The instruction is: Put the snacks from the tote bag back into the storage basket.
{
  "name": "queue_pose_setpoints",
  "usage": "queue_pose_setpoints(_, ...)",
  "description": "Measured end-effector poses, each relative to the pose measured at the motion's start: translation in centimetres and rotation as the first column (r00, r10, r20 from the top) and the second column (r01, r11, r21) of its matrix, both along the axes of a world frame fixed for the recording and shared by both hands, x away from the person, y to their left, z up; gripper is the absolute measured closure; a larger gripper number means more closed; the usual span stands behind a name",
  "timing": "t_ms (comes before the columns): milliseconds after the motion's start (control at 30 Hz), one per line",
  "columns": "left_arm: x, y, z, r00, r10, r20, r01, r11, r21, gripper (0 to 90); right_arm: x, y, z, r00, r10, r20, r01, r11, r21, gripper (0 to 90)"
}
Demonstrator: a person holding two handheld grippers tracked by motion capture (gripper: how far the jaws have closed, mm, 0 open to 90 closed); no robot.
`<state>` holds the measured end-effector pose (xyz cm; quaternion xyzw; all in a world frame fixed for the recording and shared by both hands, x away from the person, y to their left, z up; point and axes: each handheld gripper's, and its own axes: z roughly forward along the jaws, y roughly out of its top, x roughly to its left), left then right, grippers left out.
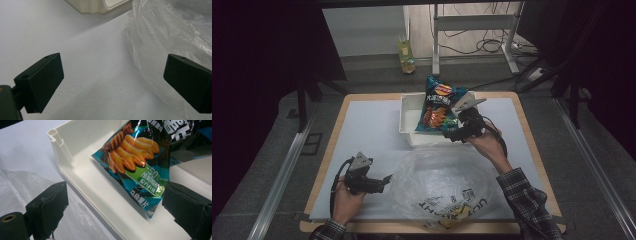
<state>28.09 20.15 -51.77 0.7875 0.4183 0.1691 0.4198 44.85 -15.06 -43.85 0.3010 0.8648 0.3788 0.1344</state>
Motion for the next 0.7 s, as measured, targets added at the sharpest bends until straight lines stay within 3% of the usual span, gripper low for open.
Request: queue_pose_setpoints(700, 0.0, -0.2, 0.0, 0.9999, -0.015, 0.0, 0.015, 0.9998, 0.014, 3.1, -1.6, -0.5, -0.1, 1.0, 0.006, 0.002, -0.006, 1.0, 0.01, 3.3)
